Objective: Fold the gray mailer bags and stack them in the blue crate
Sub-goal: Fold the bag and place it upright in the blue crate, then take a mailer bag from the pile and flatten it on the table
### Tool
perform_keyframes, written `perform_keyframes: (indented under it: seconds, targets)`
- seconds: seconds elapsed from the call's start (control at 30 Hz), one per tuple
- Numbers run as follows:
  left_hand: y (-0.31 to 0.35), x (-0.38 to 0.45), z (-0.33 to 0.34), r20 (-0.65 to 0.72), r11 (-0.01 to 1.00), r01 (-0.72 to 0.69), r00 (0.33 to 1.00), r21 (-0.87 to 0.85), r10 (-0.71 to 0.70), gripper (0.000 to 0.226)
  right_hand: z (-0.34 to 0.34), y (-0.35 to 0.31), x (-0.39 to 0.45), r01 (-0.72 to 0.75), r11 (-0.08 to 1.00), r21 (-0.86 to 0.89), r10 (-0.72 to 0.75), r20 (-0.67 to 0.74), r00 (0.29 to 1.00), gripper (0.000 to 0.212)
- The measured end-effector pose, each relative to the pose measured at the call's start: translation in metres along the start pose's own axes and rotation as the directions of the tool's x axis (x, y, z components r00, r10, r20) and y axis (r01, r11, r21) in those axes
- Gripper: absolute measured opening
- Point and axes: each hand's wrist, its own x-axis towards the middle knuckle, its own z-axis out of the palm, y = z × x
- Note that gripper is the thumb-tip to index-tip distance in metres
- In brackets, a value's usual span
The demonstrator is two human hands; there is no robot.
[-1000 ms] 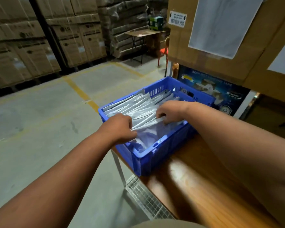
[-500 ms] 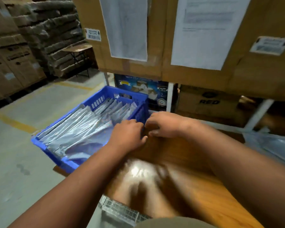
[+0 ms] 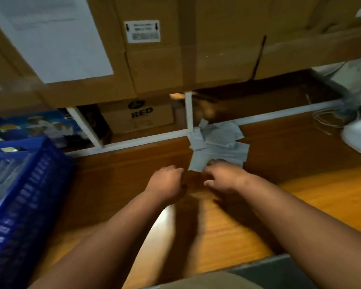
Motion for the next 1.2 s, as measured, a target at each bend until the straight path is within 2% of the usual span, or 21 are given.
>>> perform_keyframes:
  seconds: [0.2, 0.3, 0.4, 0.53, 0.7, 0.8, 0.9, 1.07, 1.2]
  targets:
    - [0.053, 0.073, 0.048, 0.137, 0.997, -0.072, 0.988, -0.034, 0.076, 0.083, 0.039, 0.083, -0.009, -0.121, 0.990, -0.077, 0.120, -0.020, 0.993, 0.060]
    - [0.059, 0.091, 0.065, 0.191, 0.996, -0.087, 0.978, -0.016, 0.089, 0.082, 0.060, 0.095, -0.005, -0.107, 0.994, -0.038, 0.106, -0.021, 0.994, 0.069]
    - [0.053, 0.092, 0.073, 0.228, 0.996, -0.086, 0.970, 0.003, 0.083, 0.078, 0.073, 0.098, 0.001, -0.076, 0.997, 0.023, 0.077, -0.040, 0.996, 0.067]
    - [0.040, 0.072, 0.072, 0.183, 0.998, -0.047, 0.982, 0.045, 0.038, 0.079, 0.077, 0.090, 0.004, 0.010, 0.999, 0.051, -0.006, -0.080, 0.997, 0.062]
    - [0.012, -0.014, 0.087, 0.090, 0.996, 0.035, 0.995, 0.082, -0.042, 0.066, 0.079, 0.034, 0.004, 0.189, 0.982, 0.016, -0.186, -0.099, 0.978, 0.053]
    - [-0.023, -0.084, 0.107, 0.041, 0.991, 0.092, 0.995, 0.095, -0.096, 0.069, 0.098, -0.016, 0.001, 0.349, 0.935, -0.066, -0.355, -0.150, 0.923, 0.043]
    - [-0.055, -0.149, 0.127, -0.031, 0.982, 0.180, 0.983, 0.059, -0.179, 0.064, 0.120, -0.070, -0.001, 0.455, 0.886, -0.089, -0.463, -0.198, 0.864, 0.032]
    - [-0.084, -0.210, 0.135, -0.079, 0.967, 0.256, 0.964, 0.004, -0.255, 0.060, 0.136, -0.138, 0.003, 0.498, 0.864, -0.073, -0.502, -0.215, 0.838, 0.017]
    - [-0.103, -0.215, 0.129, -0.147, 0.965, 0.259, 0.954, -0.028, -0.261, 0.039, 0.135, -0.160, 0.009, 0.481, 0.871, -0.099, -0.491, -0.181, 0.852, 0.024]
